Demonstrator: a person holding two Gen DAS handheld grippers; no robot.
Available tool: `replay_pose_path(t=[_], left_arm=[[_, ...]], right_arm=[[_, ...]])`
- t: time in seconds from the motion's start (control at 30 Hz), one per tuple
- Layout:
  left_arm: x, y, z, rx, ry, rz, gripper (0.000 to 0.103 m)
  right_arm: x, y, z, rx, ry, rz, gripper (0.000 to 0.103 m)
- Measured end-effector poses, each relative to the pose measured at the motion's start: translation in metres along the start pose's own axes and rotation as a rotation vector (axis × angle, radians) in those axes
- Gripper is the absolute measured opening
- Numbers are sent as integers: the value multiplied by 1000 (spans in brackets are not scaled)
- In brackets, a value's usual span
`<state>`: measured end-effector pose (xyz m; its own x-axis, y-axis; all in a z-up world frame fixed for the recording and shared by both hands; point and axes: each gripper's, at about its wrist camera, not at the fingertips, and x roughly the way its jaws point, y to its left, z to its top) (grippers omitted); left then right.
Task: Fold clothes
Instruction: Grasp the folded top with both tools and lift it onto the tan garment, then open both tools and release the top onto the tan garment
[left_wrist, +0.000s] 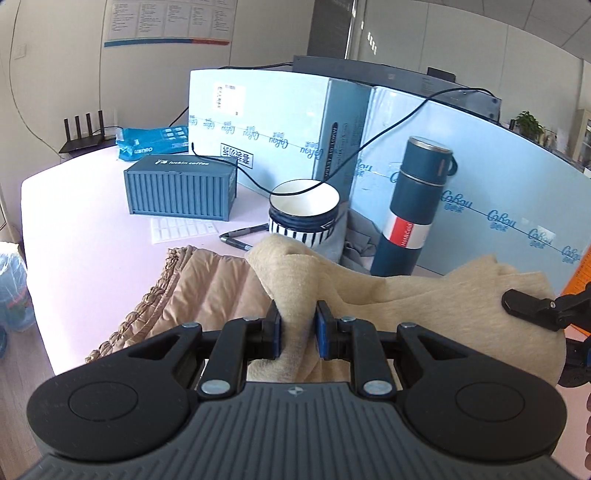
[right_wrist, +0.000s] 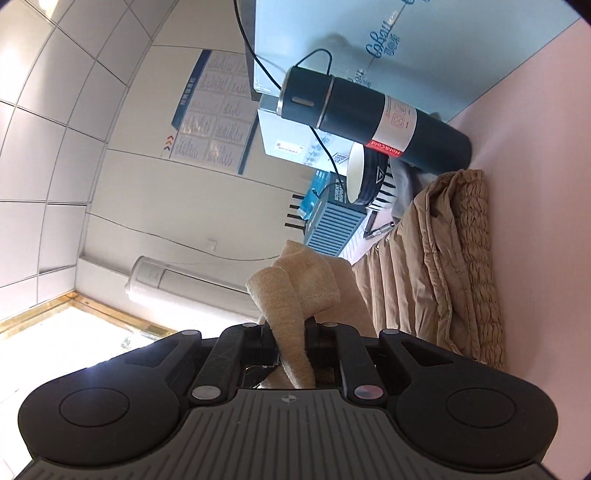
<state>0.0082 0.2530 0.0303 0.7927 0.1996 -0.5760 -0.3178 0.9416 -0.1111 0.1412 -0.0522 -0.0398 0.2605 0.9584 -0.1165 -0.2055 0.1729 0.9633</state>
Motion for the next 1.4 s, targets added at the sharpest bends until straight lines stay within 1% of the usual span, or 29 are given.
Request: replay_pose_path(t=[0.07,0.13,0.2,0.23,0.27,0.3,0.33,0.37,0.43,0.47,0.5,0.53,0.67,0.77,0.83,0.9,1.0,1.07,1.17,1.37,1.4], left_arm=[[20,6,-2,-24,44,49,17],[38,12,-6,-48,91,87,17],[53,17,-11,-61,132,122,20],[60,18,-13,-64,153,138,23],[65,20,-15,-65,170,154,25],[71,21,-16,-65,185,168,34],[76,21,-18,-60,199,188,44],[81,20,-19,-52,213,210,49],[89,18,-22,-33,235,248,66],[92,16,-23,-20,243,260,69],[95,14,-24,-7,250,273,76],[96,12,-25,7,253,284,80],[97,8,-25,37,264,324,83],[92,6,-22,42,261,358,83],[86,6,-20,42,258,381,83],[77,6,-19,39,250,389,84],[64,4,-19,38,241,393,84],[55,2,-21,40,239,392,85],[44,-4,-27,47,242,370,85],[24,-27,-41,63,266,317,85],[21,-31,-45,62,269,306,85]], right_arm=[[17,-12,1,17,19,-25,13],[23,-26,4,26,14,-69,13],[23,-41,9,32,-19,-130,14],[22,-48,11,32,-38,-166,15],[20,-54,14,29,-54,-204,23],[19,-61,16,26,-61,-239,34],[19,-67,18,23,-57,-272,39],[20,-73,19,22,-51,-298,43],[19,-83,21,26,-43,-327,49],[19,-86,21,29,-45,-329,51],[18,-89,22,32,-51,-323,51],[17,-90,22,32,-57,-312,52],[13,-88,23,15,-50,-311,58],[1,-87,22,43,-92,-315,61],[-10,-85,20,52,-117,-316,66],[-23,-82,16,46,-137,-325,74],[-46,-79,5,45,-173,-339,75],[-61,-79,-5,39,-194,-344,75],[-80,-76,-19,6,-209,-361,75],[-111,-63,-56,-107,-196,-439,77],[-116,-61,-63,-127,-191,-445,80]])
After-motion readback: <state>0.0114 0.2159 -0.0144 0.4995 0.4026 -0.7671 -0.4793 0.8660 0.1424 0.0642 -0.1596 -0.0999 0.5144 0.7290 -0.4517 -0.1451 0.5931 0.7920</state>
